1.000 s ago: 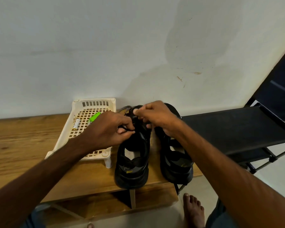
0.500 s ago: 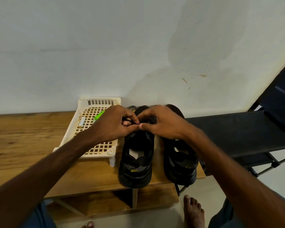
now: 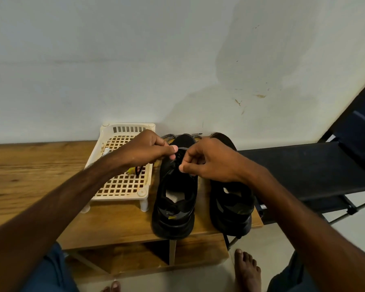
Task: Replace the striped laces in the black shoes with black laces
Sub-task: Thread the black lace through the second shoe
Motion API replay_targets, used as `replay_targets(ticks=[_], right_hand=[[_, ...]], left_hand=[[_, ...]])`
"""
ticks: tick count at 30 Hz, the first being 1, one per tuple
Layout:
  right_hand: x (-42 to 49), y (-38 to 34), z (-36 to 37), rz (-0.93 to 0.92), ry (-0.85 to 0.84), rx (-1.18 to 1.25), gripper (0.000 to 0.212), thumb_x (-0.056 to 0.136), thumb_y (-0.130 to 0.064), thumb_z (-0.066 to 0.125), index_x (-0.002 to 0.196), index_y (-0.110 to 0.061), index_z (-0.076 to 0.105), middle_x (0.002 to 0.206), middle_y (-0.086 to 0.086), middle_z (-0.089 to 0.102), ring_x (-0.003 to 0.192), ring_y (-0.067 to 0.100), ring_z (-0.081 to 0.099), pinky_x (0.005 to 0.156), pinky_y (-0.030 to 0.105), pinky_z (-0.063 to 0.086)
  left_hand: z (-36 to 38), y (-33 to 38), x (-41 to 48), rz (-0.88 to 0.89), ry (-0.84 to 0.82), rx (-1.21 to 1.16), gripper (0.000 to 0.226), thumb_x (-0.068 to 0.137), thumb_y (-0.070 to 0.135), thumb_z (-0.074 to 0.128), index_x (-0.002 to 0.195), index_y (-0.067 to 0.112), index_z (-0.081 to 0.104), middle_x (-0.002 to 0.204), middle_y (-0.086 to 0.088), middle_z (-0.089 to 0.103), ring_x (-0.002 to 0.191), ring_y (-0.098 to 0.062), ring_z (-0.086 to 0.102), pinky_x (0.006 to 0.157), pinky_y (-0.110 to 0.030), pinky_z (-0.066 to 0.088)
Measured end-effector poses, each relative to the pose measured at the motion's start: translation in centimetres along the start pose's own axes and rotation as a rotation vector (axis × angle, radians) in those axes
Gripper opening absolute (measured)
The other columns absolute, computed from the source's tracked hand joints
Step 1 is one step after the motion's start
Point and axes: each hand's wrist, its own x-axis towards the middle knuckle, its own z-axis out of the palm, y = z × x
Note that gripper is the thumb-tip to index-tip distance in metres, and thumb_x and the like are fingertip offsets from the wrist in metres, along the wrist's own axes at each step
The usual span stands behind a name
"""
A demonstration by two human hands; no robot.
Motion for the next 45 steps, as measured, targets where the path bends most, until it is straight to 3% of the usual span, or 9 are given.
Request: replay_targets(ticks=[2, 13, 17, 22, 27, 30, 35, 40, 45], right_hand=[[0.0, -0.4, 0.2, -0.057, 0.020, -0.001, 0.011, 0.096, -0.025, 0.071, 0.096, -0.017, 0.078, 0.081, -0.007, 0.073, 0.074, 0.004, 0.069, 0.071, 0.021, 0.056], [0.5, 1.0, 0.4, 0.141, 0.248, 0.367, 0.012, 0.099, -0.016, 0.068, 0.103, -0.007, 0.075, 0.084, 0.005, 0.078, 0.073, 0.017, 0.077, 0.058, 0.025, 0.058], [1.2, 1.3, 1.8, 0.237, 0.244, 0.541, 0.012, 0.099, -0.016, 0.068, 0.100, -0.006, 0.075, 0.082, 0.009, 0.078, 0.072, 0.024, 0.078, 0.052, 0.025, 0.054], [1.6, 1.9, 2.4, 0.280, 0.262, 0.596, 0.014, 0.095, -0.019, 0.071, 0.091, -0.007, 0.079, 0.080, 0.006, 0.079, 0.067, 0.020, 0.076, 0.050, 0.022, 0.053], [2.0, 2.0, 2.0, 0.387, 0.204, 0.669, 0.014, 0.089, -0.021, 0.077, 0.089, -0.007, 0.081, 0.081, 0.006, 0.079, 0.063, 0.013, 0.073, 0.049, 0.020, 0.052], [2.0, 1.9, 1.4, 0.398, 0.167, 0.652, 0.012, 0.086, -0.021, 0.080, 0.084, -0.009, 0.081, 0.081, 0.005, 0.079, 0.062, 0.009, 0.071, 0.049, 0.019, 0.052], [1.4, 1.3, 1.0, 0.307, 0.186, 0.456, 0.011, 0.087, -0.017, 0.081, 0.094, -0.008, 0.080, 0.082, 0.005, 0.079, 0.068, 0.011, 0.073, 0.055, 0.022, 0.057], [0.6, 0.6, 0.6, 0.167, 0.282, 0.083, 0.017, 0.085, -0.017, 0.082, 0.102, -0.015, 0.079, 0.091, -0.004, 0.077, 0.078, 0.004, 0.073, 0.069, 0.012, 0.057], [-0.3, 0.4, 0.6, 0.125, 0.187, 0.119, 0.017, 0.077, -0.017, 0.090, 0.089, -0.016, 0.079, 0.077, -0.005, 0.076, 0.070, 0.003, 0.072, 0.068, 0.015, 0.056]], left_hand=[[0.3, 0.5, -0.1, -0.022, -0.020, -0.046, 0.019, 0.092, 0.036, 0.072, 0.085, 0.021, 0.082, 0.075, -0.027, 0.067, 0.060, -0.034, 0.053, 0.067, -0.035, 0.044], [0.8, 1.1, 0.1, 0.015, -0.160, -0.090, 0.016, 0.098, 0.018, 0.065, 0.094, 0.009, 0.078, 0.044, 0.003, 0.045, 0.035, -0.007, 0.031, 0.039, -0.015, 0.028], [1.1, 0.9, -0.1, 0.170, -0.025, 0.175, 0.007, 0.084, 0.022, 0.083, 0.087, 0.024, 0.077, 0.059, 0.017, 0.068, 0.049, 0.005, 0.060, 0.056, -0.009, 0.044], [2.1, 1.3, -0.8, 0.302, 0.268, 0.458, 0.010, 0.078, 0.029, 0.083, 0.087, 0.031, 0.079, 0.049, 0.043, 0.049, 0.049, 0.019, 0.050, 0.052, -0.011, 0.033], [2.8, 1.9, -1.9, 0.376, 0.393, 0.607, 0.017, 0.080, 0.033, 0.080, 0.097, 0.030, 0.082, 0.083, 0.011, 0.078, 0.074, -0.012, 0.070, 0.071, -0.032, 0.055], [2.8, 2.0, -2.3, 0.442, 0.376, 0.590, 0.015, 0.080, 0.028, 0.082, 0.095, 0.027, 0.083, 0.060, 0.019, 0.065, 0.057, -0.004, 0.058, 0.065, -0.031, 0.055], [1.9, 0.8, -1.3, 0.301, 0.185, 0.329, 0.011, 0.081, 0.021, 0.082, 0.081, 0.031, 0.078, 0.049, 0.021, 0.060, 0.042, 0.000, 0.052, 0.053, -0.012, 0.037], [1.3, 0.1, 0.2, 0.039, -0.075, -0.054, 0.007, 0.087, 0.012, 0.075, 0.084, 0.016, 0.081, 0.078, 0.005, 0.076, 0.073, -0.003, 0.069, 0.071, -0.018, 0.047], [1.2, -0.3, 0.8, -0.157, -0.150, -0.171, 0.018, 0.091, 0.028, 0.073, 0.087, 0.012, 0.081, 0.055, 0.005, 0.052, 0.049, -0.003, 0.042, 0.045, -0.017, 0.034]])
